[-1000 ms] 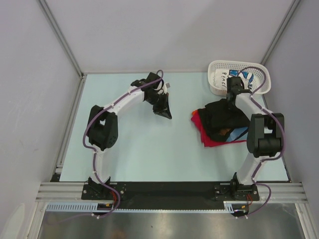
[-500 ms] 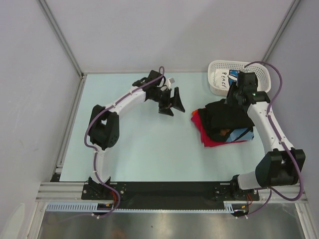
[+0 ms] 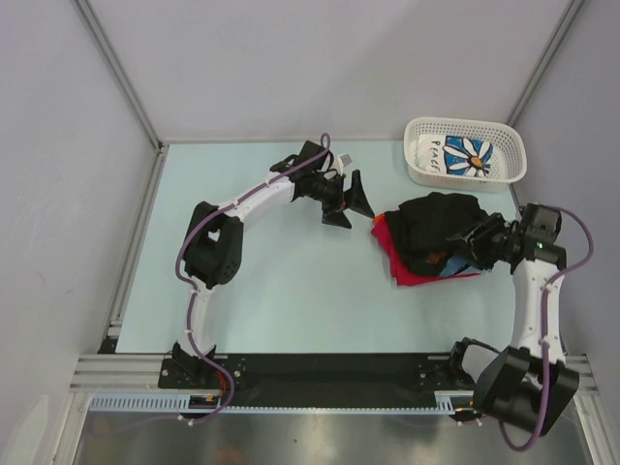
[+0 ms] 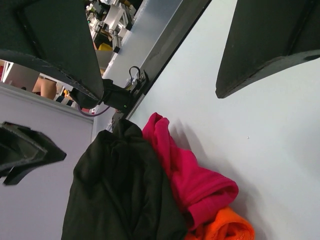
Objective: Fold and stack the t-shirts
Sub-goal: Smooth out wrinkles on the folded tshirt
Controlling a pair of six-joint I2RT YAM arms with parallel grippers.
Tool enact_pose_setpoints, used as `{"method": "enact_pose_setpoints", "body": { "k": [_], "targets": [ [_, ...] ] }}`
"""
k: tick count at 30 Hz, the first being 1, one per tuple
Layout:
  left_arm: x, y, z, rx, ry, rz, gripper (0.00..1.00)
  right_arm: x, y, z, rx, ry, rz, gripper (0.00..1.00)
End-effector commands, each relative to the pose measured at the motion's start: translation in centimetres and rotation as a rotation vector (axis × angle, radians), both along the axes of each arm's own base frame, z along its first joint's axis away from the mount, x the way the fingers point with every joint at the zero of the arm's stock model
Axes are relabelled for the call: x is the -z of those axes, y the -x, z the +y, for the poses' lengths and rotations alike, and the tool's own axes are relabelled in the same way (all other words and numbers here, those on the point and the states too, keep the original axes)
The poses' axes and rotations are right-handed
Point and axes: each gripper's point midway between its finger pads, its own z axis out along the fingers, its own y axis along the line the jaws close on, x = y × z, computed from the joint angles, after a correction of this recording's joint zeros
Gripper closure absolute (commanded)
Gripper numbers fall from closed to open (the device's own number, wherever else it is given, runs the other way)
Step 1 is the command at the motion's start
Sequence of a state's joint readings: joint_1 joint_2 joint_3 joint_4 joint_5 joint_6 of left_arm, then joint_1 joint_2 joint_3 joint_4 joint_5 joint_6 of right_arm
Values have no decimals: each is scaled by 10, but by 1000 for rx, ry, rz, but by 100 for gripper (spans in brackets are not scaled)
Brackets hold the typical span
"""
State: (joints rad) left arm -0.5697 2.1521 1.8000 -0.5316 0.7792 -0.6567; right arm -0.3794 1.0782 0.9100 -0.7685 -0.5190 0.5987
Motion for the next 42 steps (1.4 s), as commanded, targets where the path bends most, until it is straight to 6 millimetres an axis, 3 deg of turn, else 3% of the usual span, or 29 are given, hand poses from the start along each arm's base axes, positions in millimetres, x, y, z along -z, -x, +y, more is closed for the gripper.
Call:
{"method": "enact_pose_setpoints", "body": {
  "k": [1,3,9,16,21,27,29,34,37,42],
  "targets": [
    [-32,2,-9,12,65,-43,1,-17,20,30,55,-291,-83,51],
    [-31,8,-9,19,64,-27,0,-26,23,36,90,-341,-142,51],
    [-28,19,-5,36,55,-26,0,1,43,42,144,-354,-104,48],
    [-29,24,-1,42,49,-42,0,28,35,31,192,-318,-80,37],
    [-32,22,-1,43,53,-57,0,43,20,21,221,-307,-106,35],
    [-29,22,0,46,50,-47,0,33,-3,17,213,-314,-140,35],
    [-28,20,1,44,48,-46,0,15,-8,18,200,-307,-168,35],
    [-25,13,4,31,46,-40,0,-5,-10,22,178,-297,-200,35],
    [-24,11,5,29,47,-36,0,-2,-12,23,177,-300,-202,36],
    [-22,9,8,23,42,-34,0,26,-19,26,178,-292,-154,35]
  ]
}}
